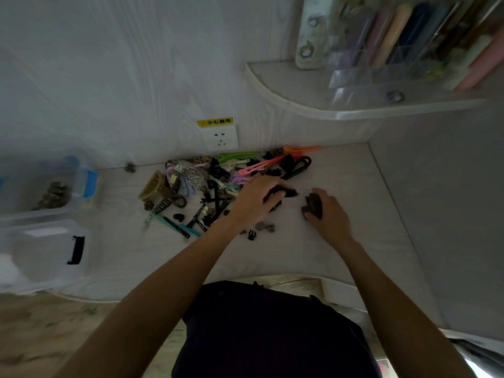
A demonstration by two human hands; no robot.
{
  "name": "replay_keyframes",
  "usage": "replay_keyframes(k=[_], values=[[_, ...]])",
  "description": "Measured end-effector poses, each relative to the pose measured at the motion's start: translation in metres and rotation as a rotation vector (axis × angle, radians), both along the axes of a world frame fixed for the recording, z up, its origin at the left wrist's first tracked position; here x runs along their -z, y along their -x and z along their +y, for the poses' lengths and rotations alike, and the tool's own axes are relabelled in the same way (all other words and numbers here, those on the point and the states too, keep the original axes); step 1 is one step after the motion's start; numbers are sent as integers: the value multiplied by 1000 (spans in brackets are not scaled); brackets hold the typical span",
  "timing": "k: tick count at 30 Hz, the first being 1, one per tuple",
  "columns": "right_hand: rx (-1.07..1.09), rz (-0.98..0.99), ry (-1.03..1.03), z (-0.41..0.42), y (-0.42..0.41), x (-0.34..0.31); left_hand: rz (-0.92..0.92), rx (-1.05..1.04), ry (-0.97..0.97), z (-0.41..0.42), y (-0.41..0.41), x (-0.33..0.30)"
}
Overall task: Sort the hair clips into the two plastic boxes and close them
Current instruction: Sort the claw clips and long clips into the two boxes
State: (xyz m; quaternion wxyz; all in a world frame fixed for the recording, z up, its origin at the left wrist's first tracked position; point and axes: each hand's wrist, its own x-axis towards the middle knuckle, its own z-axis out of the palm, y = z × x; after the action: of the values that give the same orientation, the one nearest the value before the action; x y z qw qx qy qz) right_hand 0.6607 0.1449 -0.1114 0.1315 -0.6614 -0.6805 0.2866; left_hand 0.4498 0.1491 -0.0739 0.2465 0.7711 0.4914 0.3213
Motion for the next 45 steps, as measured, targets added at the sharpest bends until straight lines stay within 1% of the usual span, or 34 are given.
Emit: replay_keyframes(k=[3,5,6,7,8,9,10,12,14,15,16,17,18,19,20,21,22,24,26,28,32,33,34,37,39,40,41,42,45], values=[[296,380,85,-8,20,-8,-229,-252,221,-12,14,-17],[467,678,216,-15,41,-19,-445,-412,472,-17,31,-32],[506,792,274,-19,57,-24,-606,-498,630,-19,46,-40],[518,854,308,-22,69,-30,-774,-573,782,-19,60,-47],[503,884,324,-26,81,-35,-897,-626,894,-22,74,-53],[464,896,336,-28,98,-39,-949,-656,928,-26,96,-54],[422,907,343,-31,112,-42,-988,-670,911,-31,114,-56],[332,936,352,-34,143,-49,-1099,-675,809,-42,156,-63],[266,940,370,-35,177,-57,-1150,-681,688,-53,200,-72],[243,943,382,-34,193,-60,-1115,-685,619,-59,222,-75],[213,943,398,-33,213,-64,-1043,-712,543,-66,248,-80],[183,939,414,-32,231,-68,-894,-767,481,-71,273,-79],[149,941,433,-31,247,-71,-685,-849,420,-75,295,-78],[109,954,456,-30,267,-74,-410,-929,377,-78,322,-74],[73,968,470,-29,284,-77,-177,-987,327,-81,343,-72],[38,981,473,-28,303,-80,-29,-1029,309,-83,362,-69],[7,981,466,-27,321,-82,40,-1038,320,-85,377,-68],[-61,959,437,-25,353,-88,95,-943,379,-83,398,-61],[-144,896,370,-22,385,-93,145,-823,481,-79,414,-51],[-220,828,300,-19,414,-96,185,-799,565,-75,428,-42],[-356,626,142,-10,460,-101,340,-790,486,-73,447,-26],[-401,564,94,-8,470,-101,341,-798,476,-75,449,-25],[-451,496,36,-6,480,-100,302,-809,448,-79,450,-23],[-562,255,-155,2,507,-90,71,-912,287,-93,444,-31],[-606,32,-204,4,519,-84,-19,-1033,167,-102,436,-37],[-624,-47,-206,5,521,-81,-60,-1089,119,-105,433,-38],[-631,-77,-208,3,520,-80,-92,-1120,83,-107,429,-37],[-629,-61,-220,1,516,-81,-100,-1125,46,-107,422,-39],[-589,163,-311,-6,478,-79,-102,-1023,-77,-101,394,-41]])
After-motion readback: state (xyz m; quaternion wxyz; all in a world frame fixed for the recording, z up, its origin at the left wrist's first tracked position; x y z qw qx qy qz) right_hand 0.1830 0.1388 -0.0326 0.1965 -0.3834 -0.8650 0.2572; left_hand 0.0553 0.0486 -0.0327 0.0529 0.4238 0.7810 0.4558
